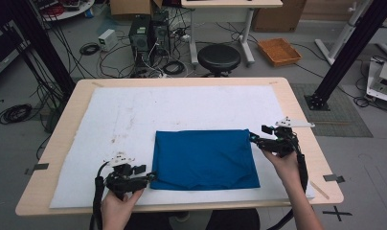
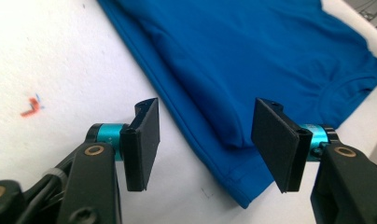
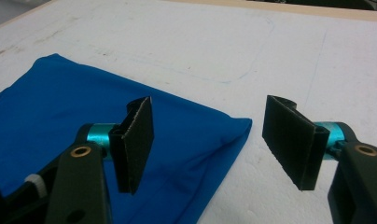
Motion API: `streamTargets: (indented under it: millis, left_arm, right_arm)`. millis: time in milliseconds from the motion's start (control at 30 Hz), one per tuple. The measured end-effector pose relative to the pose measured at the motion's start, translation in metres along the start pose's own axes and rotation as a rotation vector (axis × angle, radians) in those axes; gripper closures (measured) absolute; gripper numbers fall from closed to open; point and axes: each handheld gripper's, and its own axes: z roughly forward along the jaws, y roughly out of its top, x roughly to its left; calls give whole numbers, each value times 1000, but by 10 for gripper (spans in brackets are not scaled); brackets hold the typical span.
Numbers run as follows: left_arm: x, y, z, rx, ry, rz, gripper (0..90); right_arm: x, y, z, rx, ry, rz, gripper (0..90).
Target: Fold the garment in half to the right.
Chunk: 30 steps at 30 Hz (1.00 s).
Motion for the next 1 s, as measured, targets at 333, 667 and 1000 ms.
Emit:
streamTargets:
  millis: [333,667,1000]
  left_arm:
    - [-8,-1,13,18,33,-22,492]
    - [-22,-2,19,-1,136,10,617]
    - [-27,-4,21,-12,155,20,830]
  right_arm:
    - [6,0,3,3,8,-12,341]
    - [31,8,16,10,39,-55,342]
    - [84,28,56,45,137,-123,392]
